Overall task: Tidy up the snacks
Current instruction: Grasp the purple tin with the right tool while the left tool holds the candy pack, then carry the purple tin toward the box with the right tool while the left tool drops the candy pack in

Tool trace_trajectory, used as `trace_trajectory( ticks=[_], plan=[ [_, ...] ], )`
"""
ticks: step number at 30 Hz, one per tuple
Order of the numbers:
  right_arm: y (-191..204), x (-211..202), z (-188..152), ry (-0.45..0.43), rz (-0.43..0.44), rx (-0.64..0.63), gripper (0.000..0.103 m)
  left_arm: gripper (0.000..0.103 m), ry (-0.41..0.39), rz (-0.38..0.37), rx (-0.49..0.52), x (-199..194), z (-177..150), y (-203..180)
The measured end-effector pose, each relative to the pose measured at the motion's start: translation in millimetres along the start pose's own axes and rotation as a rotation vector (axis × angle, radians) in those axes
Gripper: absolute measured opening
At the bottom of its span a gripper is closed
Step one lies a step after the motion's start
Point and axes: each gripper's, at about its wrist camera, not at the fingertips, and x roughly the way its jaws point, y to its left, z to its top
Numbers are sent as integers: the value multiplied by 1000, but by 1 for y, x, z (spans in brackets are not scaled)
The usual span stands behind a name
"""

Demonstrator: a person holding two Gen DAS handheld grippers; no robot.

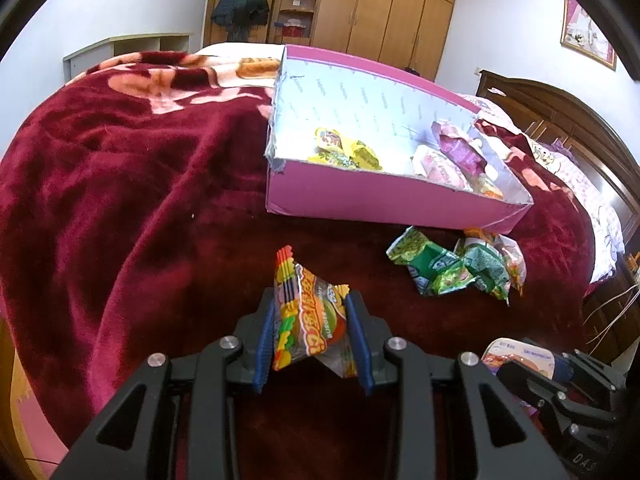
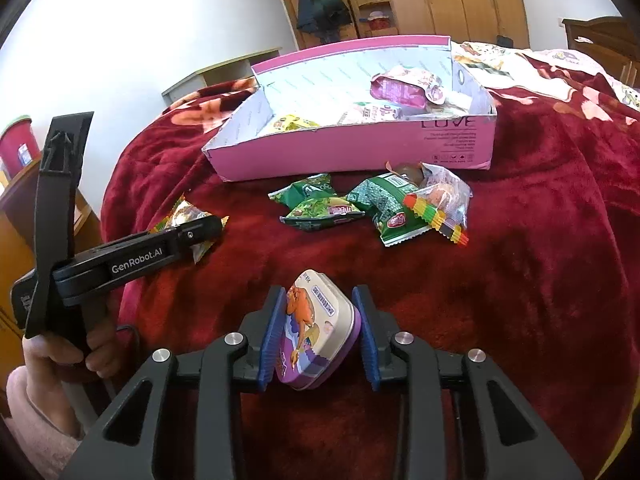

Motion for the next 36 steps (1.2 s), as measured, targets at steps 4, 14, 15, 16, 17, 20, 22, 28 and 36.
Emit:
trace_trajectory(
  ticks=[4, 14, 15, 16, 17, 20, 22, 28, 36],
  plan=[
    [3, -6, 0, -19, 8, -13, 27, 35, -9, 0, 2, -6, 1, -2],
    [2, -18, 4, -59, 11, -24, 24, 35, -37, -21, 7, -23, 4, -10],
    [1, -21, 6, -69, 7, -22, 24, 35, -39, -27, 5, -24, 5, -11],
    [0, -23, 7, -76, 6, -19, 24, 35, -42, -35, 4, -26, 6, -12],
    [-2, -24, 8, -83, 5, -13, 24, 35, -44, -38, 5, -28, 6, -13],
    [-7, -28, 11, -95, 4, -2, 24, 35, -53, -45, 12, -32, 9, -17],
    [-10, -30, 13, -101, 5, 4, 24, 35, -62, -47, 17, -35, 11, -19],
    [-17, -36, 19, -119, 12, 17, 23, 35, -83, -57, 24, -40, 20, -25],
    [-26, -41, 31, -133, 22, 36, 23, 35, -101, -51, 38, -39, 34, -30]
  ],
)
